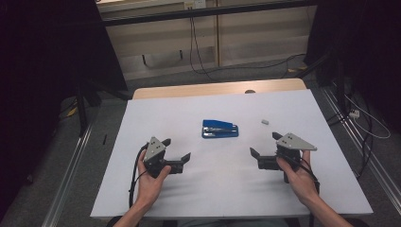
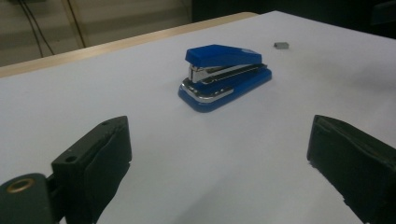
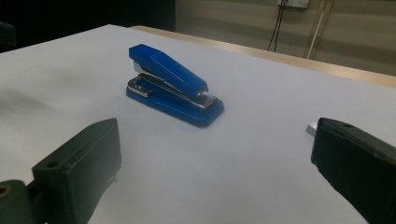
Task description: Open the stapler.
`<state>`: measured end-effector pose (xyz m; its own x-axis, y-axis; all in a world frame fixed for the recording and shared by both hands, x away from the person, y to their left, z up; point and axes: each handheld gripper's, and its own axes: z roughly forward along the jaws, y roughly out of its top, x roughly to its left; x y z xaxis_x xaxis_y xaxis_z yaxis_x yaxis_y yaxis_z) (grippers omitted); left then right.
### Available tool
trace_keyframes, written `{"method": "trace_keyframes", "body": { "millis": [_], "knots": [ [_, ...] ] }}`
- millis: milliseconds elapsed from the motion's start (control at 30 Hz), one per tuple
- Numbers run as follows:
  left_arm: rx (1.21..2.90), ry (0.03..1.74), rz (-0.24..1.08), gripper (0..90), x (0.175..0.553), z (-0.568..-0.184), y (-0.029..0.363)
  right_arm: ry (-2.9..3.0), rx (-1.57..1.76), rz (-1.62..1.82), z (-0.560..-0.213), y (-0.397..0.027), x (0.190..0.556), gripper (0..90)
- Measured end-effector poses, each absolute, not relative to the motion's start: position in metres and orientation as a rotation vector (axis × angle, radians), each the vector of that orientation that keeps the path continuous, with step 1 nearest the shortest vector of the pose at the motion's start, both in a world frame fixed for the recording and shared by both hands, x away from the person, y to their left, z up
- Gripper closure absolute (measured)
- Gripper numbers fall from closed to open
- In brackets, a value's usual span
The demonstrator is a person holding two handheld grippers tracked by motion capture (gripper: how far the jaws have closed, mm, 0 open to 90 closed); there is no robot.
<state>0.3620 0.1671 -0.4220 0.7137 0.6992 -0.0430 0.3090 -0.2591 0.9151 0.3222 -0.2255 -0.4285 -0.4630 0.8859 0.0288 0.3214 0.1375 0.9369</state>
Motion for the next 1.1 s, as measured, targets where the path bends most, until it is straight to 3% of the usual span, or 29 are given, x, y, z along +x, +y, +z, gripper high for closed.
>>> {"method": "trace_keyframes", "body": {
  "millis": [767,1100],
  "knots": [
    [1.847,0.723,0.443,5.8,0.395,-0.424,0.129,1.946,1.092,1.332,-0.434,-0.193,0.351,2.2],
    [1.893,0.695,0.496,5.7,0.410,-0.417,0.120,1.906,1.023,1.385,-0.425,-0.179,0.367,2.2]
  ]
}}
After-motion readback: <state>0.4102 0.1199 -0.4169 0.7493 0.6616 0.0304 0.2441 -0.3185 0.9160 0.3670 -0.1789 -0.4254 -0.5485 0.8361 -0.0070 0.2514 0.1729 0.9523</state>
